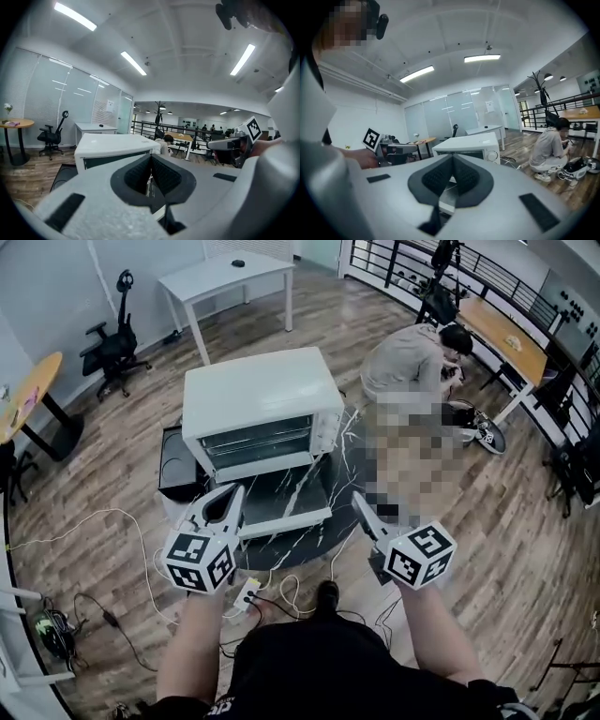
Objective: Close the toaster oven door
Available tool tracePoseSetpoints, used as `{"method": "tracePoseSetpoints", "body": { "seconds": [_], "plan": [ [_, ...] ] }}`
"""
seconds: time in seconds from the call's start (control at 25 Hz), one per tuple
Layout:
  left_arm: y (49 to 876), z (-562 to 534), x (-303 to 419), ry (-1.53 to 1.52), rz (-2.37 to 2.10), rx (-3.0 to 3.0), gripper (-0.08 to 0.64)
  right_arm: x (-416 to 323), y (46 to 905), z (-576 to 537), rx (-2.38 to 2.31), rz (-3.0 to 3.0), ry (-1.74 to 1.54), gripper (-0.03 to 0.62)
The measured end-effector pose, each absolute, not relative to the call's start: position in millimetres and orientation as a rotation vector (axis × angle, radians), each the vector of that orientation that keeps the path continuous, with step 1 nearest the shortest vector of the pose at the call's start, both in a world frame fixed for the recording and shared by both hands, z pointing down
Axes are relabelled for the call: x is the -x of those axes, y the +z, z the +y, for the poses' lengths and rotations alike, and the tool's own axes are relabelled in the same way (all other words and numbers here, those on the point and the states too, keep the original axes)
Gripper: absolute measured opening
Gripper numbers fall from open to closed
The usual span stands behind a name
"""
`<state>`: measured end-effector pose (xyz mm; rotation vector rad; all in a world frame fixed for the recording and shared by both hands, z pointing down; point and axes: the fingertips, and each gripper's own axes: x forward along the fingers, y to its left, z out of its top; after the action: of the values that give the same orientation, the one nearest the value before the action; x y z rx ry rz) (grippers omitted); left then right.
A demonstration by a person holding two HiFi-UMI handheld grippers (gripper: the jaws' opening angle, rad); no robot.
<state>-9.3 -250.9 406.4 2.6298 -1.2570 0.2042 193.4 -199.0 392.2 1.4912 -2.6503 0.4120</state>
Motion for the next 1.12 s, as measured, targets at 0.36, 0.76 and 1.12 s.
{"method": "tracePoseSetpoints", "body": {
  "seconds": [0.36,0.76,1.12],
  "plan": [
    [443.7,-249.2,-23.1,0.304,-1.372,-2.479,0.009,-239.1,426.0,-238.6,-1.347,-2.703,0.516,0.005],
    [464.7,-255.8,17.0,0.221,-1.463,-2.378,0.009,-228.2,448.5,-245.7,-1.293,-2.635,0.534,0.006],
    [501.8,-235.3,58.7,0.23,-1.432,-2.323,0.009,-177.6,473.0,-232.0,-1.246,-2.535,0.574,0.006]
  ]
}}
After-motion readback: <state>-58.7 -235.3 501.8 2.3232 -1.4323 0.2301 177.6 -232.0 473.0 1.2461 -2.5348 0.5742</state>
